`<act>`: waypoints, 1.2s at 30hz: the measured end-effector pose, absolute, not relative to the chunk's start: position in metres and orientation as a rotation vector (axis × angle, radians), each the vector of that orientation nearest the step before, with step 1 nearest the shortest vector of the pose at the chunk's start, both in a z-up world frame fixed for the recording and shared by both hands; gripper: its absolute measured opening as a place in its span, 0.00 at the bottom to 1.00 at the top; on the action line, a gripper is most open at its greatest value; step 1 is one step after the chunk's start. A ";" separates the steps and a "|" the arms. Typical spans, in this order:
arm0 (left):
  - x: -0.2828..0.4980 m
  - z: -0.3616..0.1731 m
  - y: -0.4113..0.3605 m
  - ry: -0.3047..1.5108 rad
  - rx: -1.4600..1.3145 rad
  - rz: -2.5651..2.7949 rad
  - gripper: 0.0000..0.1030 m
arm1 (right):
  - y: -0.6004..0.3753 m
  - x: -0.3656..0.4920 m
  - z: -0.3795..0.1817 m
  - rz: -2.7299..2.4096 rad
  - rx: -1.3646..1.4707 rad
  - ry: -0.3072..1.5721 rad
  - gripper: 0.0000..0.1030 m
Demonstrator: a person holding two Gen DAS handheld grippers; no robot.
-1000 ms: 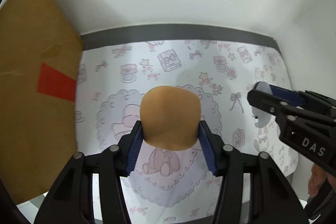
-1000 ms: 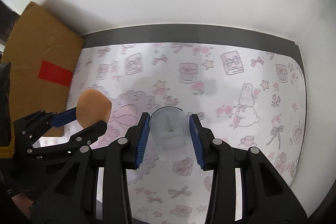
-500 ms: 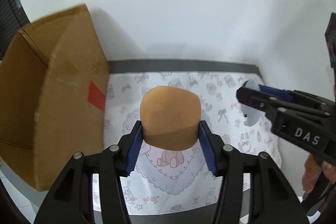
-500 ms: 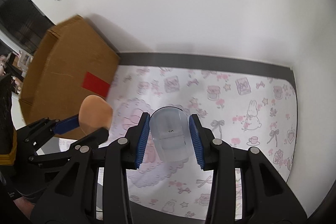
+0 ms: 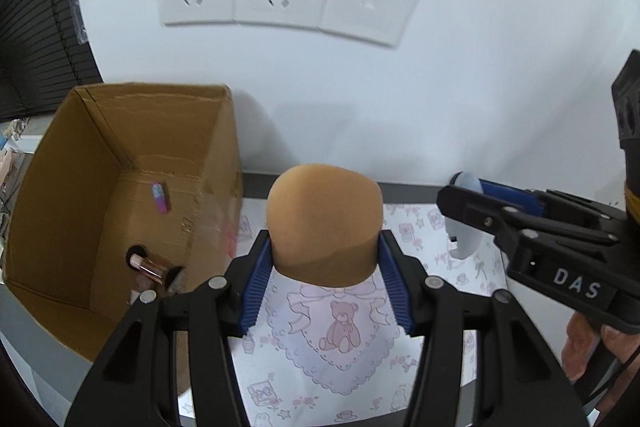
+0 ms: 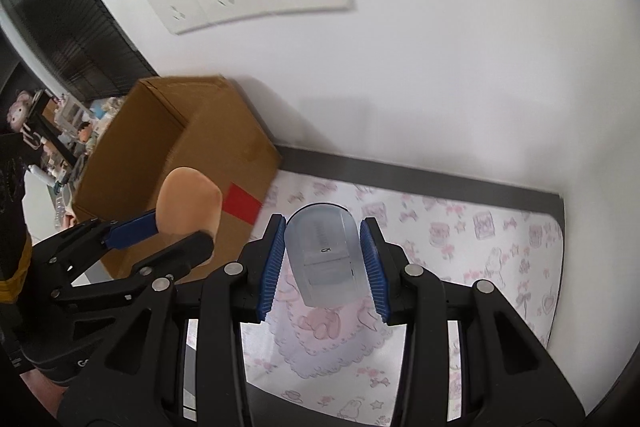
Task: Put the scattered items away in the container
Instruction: 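Carry the orange sponge with the left tool while the right tool carries the grey item over the box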
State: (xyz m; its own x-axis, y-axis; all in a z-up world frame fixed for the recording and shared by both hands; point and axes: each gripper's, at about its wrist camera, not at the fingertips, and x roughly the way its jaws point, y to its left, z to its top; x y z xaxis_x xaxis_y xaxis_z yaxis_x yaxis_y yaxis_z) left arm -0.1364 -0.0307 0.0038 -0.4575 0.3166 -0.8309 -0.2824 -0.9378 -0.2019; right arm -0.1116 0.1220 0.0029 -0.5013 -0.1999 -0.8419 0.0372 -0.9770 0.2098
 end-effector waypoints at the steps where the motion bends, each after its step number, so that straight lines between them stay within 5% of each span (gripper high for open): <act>1: -0.138 0.006 -0.034 -0.053 -1.384 2.425 0.50 | 0.117 -0.113 0.008 -2.597 1.477 -0.240 0.39; 20: -0.152 0.019 -0.134 -0.150 -1.371 2.566 0.50 | 0.017 -0.153 0.049 -2.503 1.352 -0.134 0.39; 36: -0.170 -0.022 -0.218 -0.239 -1.507 2.579 0.50 | -0.067 -0.183 0.024 -2.368 1.401 -0.013 0.39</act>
